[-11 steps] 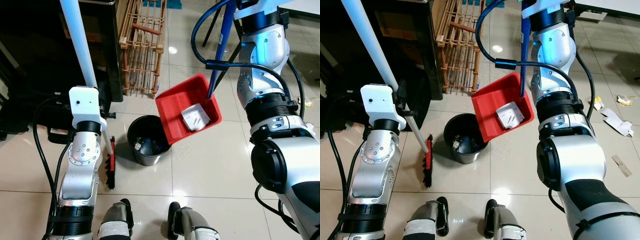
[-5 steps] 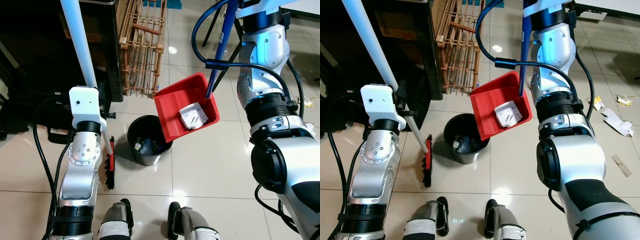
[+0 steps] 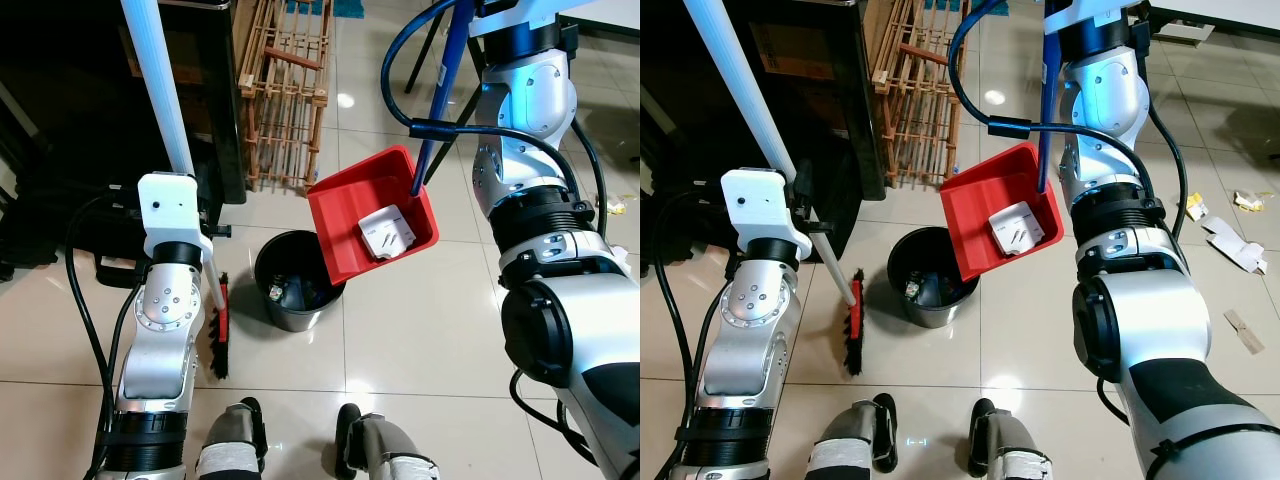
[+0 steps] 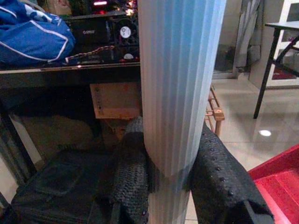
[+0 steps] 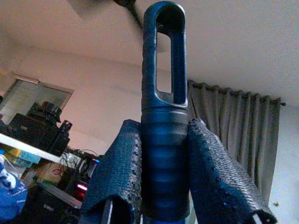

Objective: Sweep floor

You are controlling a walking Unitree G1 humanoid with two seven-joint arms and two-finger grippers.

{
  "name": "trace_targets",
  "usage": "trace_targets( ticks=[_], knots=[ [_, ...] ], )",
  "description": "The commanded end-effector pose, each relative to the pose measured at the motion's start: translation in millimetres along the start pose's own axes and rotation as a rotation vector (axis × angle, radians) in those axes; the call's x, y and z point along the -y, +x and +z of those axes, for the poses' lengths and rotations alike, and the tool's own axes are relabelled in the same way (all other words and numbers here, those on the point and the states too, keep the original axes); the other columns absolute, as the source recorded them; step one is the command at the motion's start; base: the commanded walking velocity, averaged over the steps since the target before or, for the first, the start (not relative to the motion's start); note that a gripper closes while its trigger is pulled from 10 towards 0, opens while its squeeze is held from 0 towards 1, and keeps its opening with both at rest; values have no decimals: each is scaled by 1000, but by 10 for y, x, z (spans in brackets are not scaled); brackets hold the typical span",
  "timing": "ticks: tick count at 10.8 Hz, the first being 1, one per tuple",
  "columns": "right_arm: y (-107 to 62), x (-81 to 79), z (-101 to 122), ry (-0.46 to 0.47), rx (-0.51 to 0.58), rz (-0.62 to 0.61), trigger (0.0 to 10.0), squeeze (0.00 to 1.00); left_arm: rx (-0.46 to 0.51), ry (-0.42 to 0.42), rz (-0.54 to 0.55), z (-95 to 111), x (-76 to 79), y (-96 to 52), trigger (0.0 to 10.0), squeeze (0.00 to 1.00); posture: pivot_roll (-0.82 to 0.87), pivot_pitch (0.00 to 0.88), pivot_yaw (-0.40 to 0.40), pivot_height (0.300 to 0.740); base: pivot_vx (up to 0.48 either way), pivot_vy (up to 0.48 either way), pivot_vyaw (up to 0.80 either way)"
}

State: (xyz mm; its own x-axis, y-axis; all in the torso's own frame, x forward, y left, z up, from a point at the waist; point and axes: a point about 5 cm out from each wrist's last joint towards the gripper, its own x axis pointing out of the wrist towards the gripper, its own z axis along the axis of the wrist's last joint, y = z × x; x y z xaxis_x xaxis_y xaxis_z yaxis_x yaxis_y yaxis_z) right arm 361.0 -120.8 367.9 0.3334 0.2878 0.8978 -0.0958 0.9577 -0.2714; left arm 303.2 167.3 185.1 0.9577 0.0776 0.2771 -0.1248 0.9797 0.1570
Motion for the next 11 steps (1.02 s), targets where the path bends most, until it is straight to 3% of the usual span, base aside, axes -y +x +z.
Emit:
trace_targets(
  ticks=[1, 4, 11],
  knots=[
    [27, 38, 62, -24, 38, 4, 10000, 0, 47, 3, -12, 88, 27, 0, 10000, 0, 67, 192, -109, 740, 0, 0, 0],
    [0, 48, 28, -25, 11, -3, 10000, 0, 46, 19, -24, 90, 29, 8, 10000, 0, 66, 194, -97, 740, 0, 0, 0],
    [-20, 24, 13, -24, -1, 0, 10000, 0, 55, 28, -28, 115, 15, 29, 10000, 0, 68, 184, -79, 740, 384, 0, 0]
  ],
)
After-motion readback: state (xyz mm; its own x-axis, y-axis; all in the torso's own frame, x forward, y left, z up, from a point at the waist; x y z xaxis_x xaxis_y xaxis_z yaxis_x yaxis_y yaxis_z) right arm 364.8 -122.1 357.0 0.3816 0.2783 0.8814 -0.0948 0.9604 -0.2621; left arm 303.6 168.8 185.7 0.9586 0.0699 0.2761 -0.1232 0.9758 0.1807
